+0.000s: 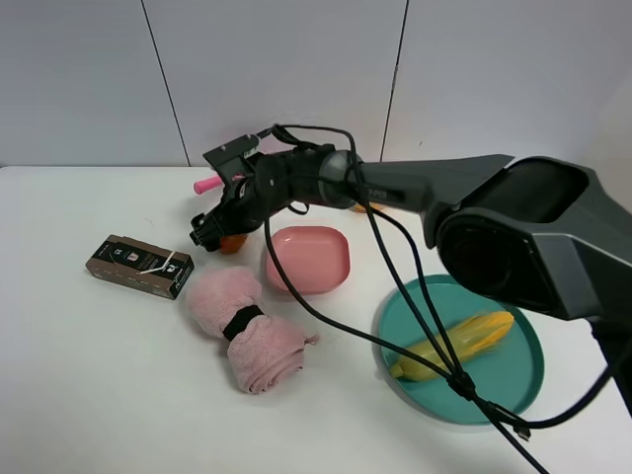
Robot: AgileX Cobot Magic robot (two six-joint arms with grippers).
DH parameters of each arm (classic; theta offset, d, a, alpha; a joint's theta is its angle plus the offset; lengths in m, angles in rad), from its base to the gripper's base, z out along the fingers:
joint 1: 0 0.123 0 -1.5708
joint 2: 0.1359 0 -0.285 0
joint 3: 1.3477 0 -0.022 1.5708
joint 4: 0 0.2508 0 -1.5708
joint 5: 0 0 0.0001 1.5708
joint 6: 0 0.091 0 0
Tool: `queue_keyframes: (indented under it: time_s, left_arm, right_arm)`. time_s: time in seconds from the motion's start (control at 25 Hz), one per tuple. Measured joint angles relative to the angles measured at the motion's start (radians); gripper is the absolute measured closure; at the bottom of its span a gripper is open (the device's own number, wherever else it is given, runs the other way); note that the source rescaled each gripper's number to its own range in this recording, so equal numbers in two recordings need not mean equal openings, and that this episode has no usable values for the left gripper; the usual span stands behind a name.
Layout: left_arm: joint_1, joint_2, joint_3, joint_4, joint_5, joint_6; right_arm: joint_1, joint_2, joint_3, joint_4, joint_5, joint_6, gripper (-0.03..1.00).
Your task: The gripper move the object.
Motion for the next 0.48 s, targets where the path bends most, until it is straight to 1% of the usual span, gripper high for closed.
queue_keyframes:
  time_s: [0.12, 0.28, 0.4, 0.48]
  left_arm:
    - [0.0, 0.0, 0.0, 0.0, 0.0, 0.0]
    - [0.0, 0.0, 0.0, 0.0, 0.0, 0.0]
    - [0.0, 0.0, 0.0, 0.0, 0.0, 0.0]
    - [0.0, 0.0, 0.0, 0.0, 0.0, 0.0]
  right_arm:
    - [0.0, -0.131, 0.0, -0.025, 0.02, 0.001, -0.02]
    - [-0.013, -0.338, 0.0, -0.084, 0.085, 0.009, -0.02]
    - [-0.064, -0.481, 0.0, -0.171, 0.147, 0.065, -0.03]
    - [-0.113, -0.576, 0.0, -0.27, 0.209, 0.131, -0.03]
